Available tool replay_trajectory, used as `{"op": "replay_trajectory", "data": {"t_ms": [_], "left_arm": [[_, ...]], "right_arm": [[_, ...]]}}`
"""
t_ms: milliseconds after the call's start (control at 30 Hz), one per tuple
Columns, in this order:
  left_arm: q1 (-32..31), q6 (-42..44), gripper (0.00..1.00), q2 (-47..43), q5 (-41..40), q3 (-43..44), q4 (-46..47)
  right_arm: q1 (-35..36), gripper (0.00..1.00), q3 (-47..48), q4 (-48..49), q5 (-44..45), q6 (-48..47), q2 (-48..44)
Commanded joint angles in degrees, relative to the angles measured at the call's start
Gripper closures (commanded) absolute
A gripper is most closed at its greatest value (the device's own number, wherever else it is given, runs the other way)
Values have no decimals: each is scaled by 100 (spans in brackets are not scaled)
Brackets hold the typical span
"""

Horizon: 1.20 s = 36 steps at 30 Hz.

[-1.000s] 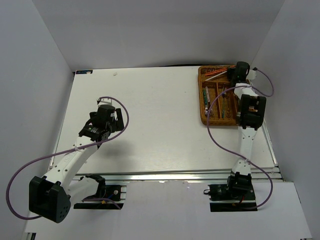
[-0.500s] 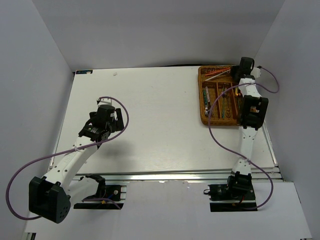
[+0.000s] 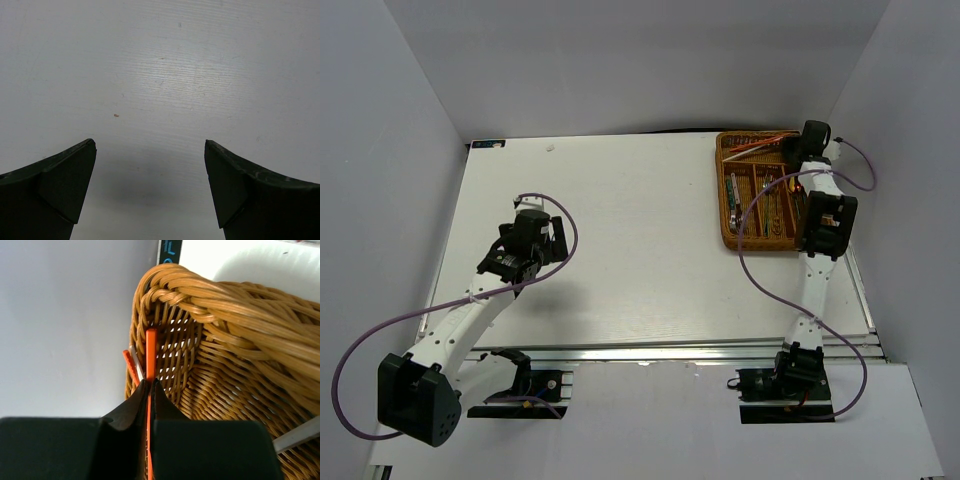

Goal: Sort the eating utensils into containers

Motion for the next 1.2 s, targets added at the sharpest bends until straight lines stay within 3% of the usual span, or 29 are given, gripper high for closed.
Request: {"op": "replay_trajectory", "data": {"t_ms": [0, 167, 367, 500, 633, 1167], "left_arm": [[1, 26, 2, -153, 15, -54, 67], [-7, 35, 2, -180, 42, -54, 84], [-7, 44, 2, -197, 42, -54, 75], [1, 44, 2, -224, 42, -63, 84], [-7, 44, 2, -198, 59, -63, 84], [1, 53, 2, -224, 42, -63, 84]], "right_arm": [[16, 100, -390, 490, -236, -57, -308], [95, 100, -1261, 1184, -104, -206, -1091], [139, 100, -261, 675, -244, -286, -688], [192, 100, -559, 921, -166, -355, -802], [201, 100, -103, 473, -174, -365, -512], [130, 100, -241, -221, 194, -470, -397]]}}
